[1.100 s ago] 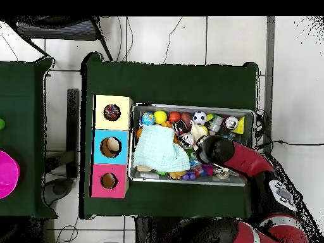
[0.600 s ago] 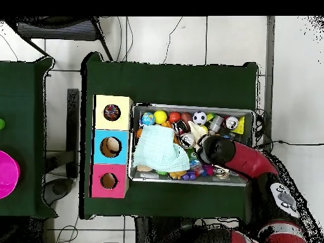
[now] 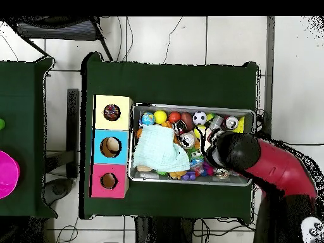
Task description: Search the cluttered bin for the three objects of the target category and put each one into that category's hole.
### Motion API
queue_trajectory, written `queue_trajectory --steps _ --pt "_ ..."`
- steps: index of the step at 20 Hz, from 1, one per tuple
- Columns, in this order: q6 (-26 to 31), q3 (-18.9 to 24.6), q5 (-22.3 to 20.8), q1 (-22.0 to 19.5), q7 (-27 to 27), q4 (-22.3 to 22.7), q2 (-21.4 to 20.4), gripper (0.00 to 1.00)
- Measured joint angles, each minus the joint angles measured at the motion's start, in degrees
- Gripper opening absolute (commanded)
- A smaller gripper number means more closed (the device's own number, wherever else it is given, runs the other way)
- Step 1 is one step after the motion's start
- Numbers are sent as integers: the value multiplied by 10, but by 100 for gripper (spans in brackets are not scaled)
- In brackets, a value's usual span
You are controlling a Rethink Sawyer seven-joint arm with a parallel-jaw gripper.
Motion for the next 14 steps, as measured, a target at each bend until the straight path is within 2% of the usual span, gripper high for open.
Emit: queue_trajectory --steps 6,14 --pt "62 0 -2 3 0 -10 -59 0" --pt "63 0 -35 4 0 -27 -82 0"
